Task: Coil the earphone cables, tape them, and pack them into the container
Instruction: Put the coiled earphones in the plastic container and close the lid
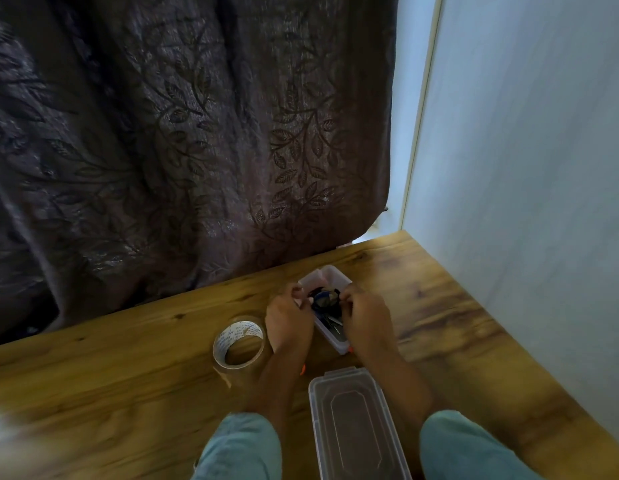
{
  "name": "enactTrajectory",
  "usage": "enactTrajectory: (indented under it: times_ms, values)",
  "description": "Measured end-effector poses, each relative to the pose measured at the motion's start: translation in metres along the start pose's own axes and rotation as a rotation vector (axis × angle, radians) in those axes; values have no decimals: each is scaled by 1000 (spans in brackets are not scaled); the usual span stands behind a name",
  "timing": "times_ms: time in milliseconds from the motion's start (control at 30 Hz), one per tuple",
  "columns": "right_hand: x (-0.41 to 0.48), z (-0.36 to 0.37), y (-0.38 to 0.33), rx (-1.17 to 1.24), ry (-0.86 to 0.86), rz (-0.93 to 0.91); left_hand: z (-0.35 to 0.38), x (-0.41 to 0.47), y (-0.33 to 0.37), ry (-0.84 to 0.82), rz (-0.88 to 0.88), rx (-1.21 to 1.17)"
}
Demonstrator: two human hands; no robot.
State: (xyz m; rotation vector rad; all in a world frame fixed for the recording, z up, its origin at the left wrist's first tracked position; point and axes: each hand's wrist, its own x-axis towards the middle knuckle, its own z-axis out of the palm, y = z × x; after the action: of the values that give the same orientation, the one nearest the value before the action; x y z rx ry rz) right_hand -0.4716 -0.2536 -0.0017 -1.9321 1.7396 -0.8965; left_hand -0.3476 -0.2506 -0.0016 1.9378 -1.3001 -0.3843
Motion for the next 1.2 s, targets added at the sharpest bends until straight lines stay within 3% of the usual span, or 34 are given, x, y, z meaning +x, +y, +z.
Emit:
enactTrajectory:
  times_ms: [133,267,533,733,933,1000,1200]
  values:
    - [-31,-8,-4,-2,31,-116,-11,-35,-12,-65,-89,-114]
    - [-57,-16,1,-36,-29,-53,-24,-84,-36,-279,-129,-37]
    - [-107,-22,28,-244,-206,139,-35,-122,-47,-390,-131,64]
    - [-121,-25,26,-290,-266,215,-24,-139,-41,-621,-123,180]
    - [-124,-34,26,-141,-236,313,-29,-151,-33,-570,-473,-304]
    - [-124,-42,27,-3,-211,360,-33,-152,-31,-553,-506,-429]
    - [-121,-60,5,331,-72,258,-49,-153,-34,-347,-500,-585]
